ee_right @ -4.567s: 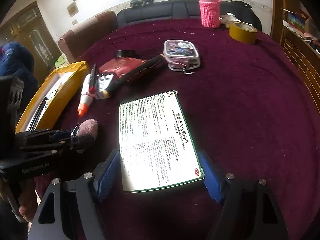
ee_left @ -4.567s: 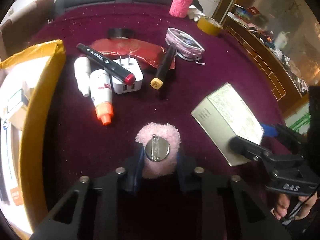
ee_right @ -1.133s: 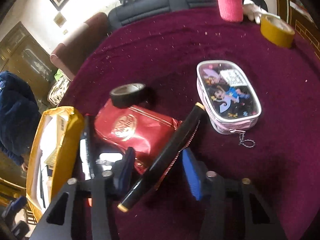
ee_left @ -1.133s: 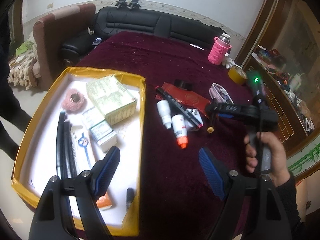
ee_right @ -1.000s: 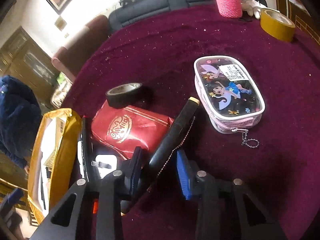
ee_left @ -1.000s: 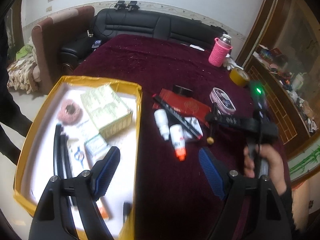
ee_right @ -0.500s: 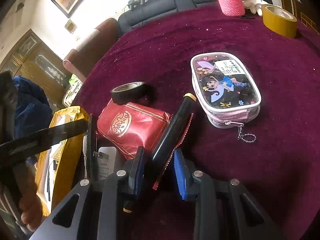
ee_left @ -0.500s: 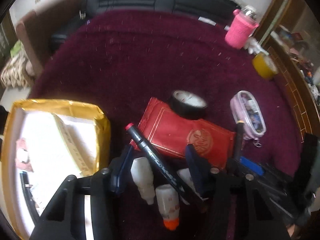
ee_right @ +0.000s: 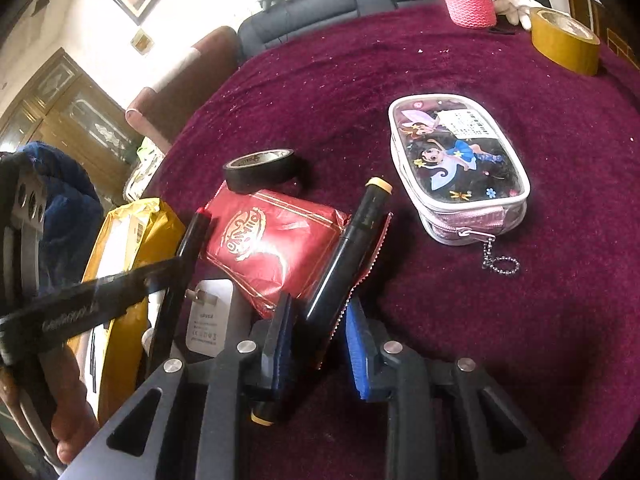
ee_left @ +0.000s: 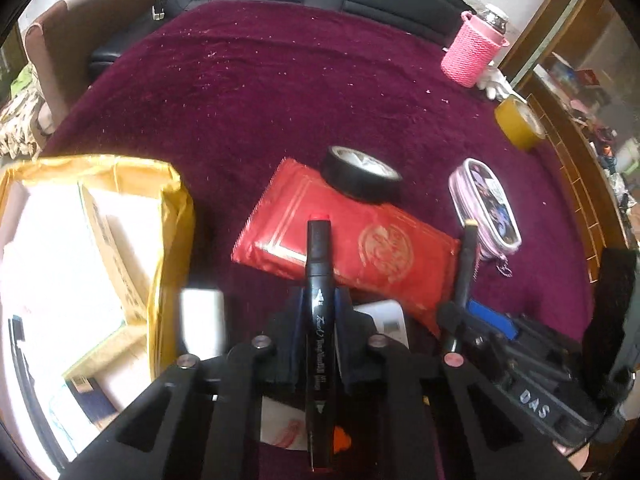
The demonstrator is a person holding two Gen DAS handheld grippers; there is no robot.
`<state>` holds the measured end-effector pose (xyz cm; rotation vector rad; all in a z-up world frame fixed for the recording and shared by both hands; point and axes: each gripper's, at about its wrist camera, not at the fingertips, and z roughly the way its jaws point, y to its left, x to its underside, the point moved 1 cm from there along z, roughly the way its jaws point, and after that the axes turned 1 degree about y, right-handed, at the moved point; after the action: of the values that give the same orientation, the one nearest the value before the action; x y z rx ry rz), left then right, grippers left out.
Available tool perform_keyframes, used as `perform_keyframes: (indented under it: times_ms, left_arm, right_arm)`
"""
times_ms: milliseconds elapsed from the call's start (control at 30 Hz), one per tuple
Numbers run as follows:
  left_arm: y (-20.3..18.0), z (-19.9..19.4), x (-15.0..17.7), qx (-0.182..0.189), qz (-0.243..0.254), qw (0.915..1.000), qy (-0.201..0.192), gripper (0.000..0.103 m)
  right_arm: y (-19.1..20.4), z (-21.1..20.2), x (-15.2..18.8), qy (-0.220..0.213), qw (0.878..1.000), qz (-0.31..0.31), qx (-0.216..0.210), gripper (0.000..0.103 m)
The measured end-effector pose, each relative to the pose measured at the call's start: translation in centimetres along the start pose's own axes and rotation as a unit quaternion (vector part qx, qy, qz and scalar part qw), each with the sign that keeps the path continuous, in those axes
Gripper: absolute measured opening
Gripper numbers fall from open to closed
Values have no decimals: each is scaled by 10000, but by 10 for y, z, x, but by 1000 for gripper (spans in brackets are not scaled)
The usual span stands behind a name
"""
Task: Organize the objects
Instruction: 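Grasp a yellow-capped black marker with the right tool while the left tool grasps a red-capped marker, then carry both markers into the tray and lay them beside the others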
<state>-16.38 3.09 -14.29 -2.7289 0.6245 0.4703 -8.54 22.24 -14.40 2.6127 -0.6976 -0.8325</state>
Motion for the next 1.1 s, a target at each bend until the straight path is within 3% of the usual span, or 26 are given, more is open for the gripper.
perform_keyframes:
  times_ms: [200,367,667,933,1100]
  left_arm:
    - [11,-31,28,427,-216,9987,-171,14]
    - [3,-49,61,677,-38,9976,-137,14]
    - [-28,-50,126,422,741,9964,-29,14]
    - [-23,-33,150,89,930,9956,-17,15]
    - [-22,-34,157,105,891,9957,-215,15]
  right_arm:
    - [-4,-5,10,116,9999,8,-81,21]
    - [7,-18,40,179,9994,-155,253,16]
    - [29,-42,101,208,9939,-641,873,16]
    - [34,-46,110,92,9921,-654,1066,17]
    - [35,-47,114,53,9925,-596,1069,16]
